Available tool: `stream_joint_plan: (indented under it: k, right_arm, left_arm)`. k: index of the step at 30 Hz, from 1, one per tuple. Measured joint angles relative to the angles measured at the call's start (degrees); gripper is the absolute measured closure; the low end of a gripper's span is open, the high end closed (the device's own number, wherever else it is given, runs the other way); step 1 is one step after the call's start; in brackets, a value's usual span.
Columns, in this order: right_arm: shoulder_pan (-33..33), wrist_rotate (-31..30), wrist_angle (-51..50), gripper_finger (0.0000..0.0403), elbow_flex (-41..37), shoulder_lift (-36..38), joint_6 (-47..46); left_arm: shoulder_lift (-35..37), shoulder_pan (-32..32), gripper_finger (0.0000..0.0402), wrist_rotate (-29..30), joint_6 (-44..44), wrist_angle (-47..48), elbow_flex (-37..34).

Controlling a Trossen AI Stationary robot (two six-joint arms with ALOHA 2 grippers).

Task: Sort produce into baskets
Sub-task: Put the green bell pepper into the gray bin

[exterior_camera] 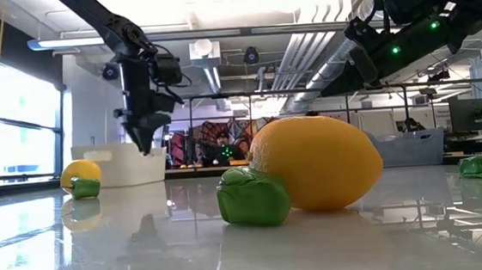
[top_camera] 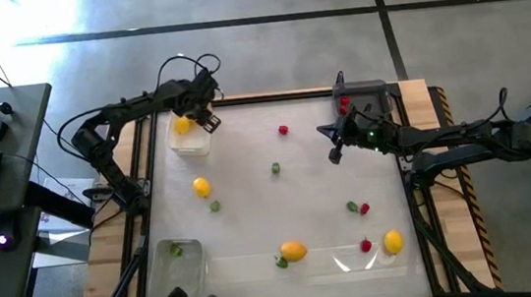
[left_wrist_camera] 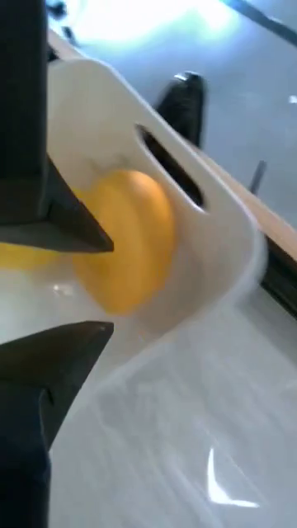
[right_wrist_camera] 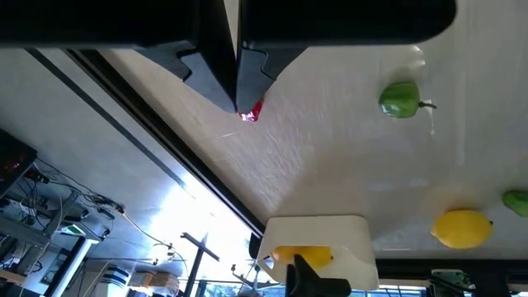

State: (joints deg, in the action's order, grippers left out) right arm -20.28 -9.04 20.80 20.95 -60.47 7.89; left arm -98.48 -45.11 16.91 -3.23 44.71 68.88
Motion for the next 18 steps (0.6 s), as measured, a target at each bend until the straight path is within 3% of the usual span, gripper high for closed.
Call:
stream_joint_plan:
  k: [4, 9, 18]
  right_arm:
    - [0.0, 0.0, 0.0, 0.0402, 0.0, 0.0, 0.1]
    - [0.0, 0.0, 0.0, 0.0402, 0.0, 0.0, -0.1]
    - [0.0, 0.0, 0.0, 0.0402, 0.0, 0.0, -0.1]
  left_arm:
    - [0.0, 0.5, 0.0312, -1.1, -0.5, -4.0, 0.0]
    - [0.0, 0.3, 0.0355, -7.7, -2.0, -9.5, 0.0]
    - [-1.3, -2.9, 0.0398, -7.4, -3.0, -14.4, 0.0]
